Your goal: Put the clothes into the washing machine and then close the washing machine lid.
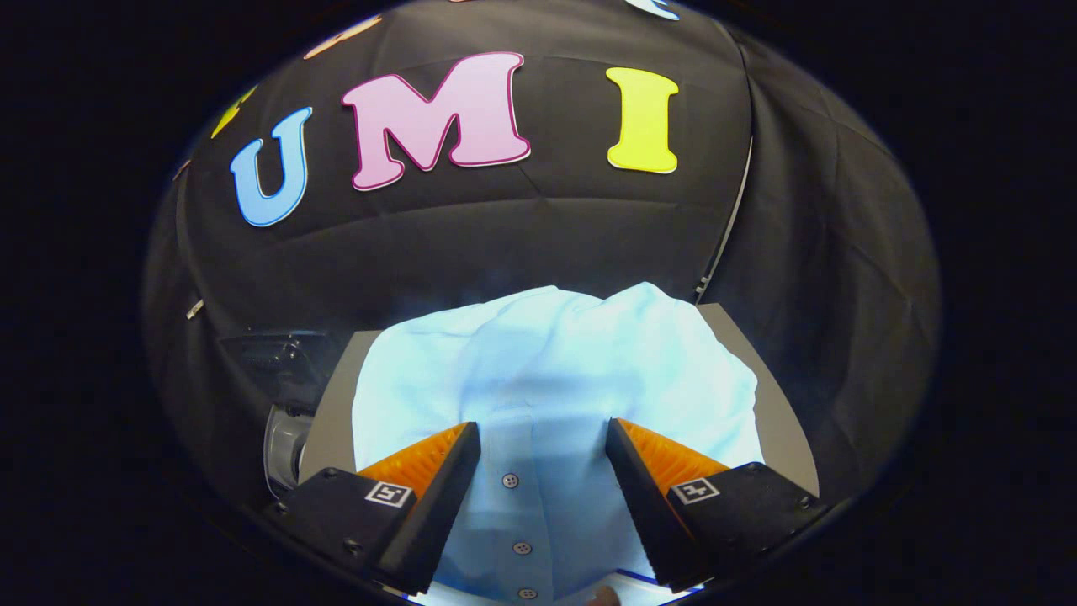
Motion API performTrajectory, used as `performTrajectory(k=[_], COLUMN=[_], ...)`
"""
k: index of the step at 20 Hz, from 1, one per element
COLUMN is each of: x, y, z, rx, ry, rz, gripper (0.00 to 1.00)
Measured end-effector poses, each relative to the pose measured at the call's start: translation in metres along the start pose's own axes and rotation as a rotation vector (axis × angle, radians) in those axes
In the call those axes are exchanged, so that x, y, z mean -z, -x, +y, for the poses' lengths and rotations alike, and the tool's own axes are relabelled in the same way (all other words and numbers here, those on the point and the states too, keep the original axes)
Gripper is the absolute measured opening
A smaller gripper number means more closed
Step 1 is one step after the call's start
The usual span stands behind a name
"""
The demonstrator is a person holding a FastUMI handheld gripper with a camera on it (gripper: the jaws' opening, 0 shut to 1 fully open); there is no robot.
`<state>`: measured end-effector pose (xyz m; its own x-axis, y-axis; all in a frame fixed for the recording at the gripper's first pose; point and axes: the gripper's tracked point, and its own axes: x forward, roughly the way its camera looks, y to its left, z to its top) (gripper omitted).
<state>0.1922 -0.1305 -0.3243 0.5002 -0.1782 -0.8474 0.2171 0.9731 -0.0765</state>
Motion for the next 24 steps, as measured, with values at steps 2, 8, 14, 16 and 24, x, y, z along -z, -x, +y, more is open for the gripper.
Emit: performTrajectory(k=[2,8,14,16,24], x=[-0.002,-0.005,-0.013,-0.022,-0.08], y=[-0.003,-0.006,0.01,0.024,0.129], z=[-0.003,-0.003,-0.008,-0.009,0.035], rx=[0.016,-0.015,-0.061,-0.068,-0.156], ry=[0.001,-0.009,-0.078,-0.093,-0.068], rz=[0.009,-0.01,-0.067,-0.11,-0.353], gripper=[0.91,0.13,0.05,0.05,0.05])
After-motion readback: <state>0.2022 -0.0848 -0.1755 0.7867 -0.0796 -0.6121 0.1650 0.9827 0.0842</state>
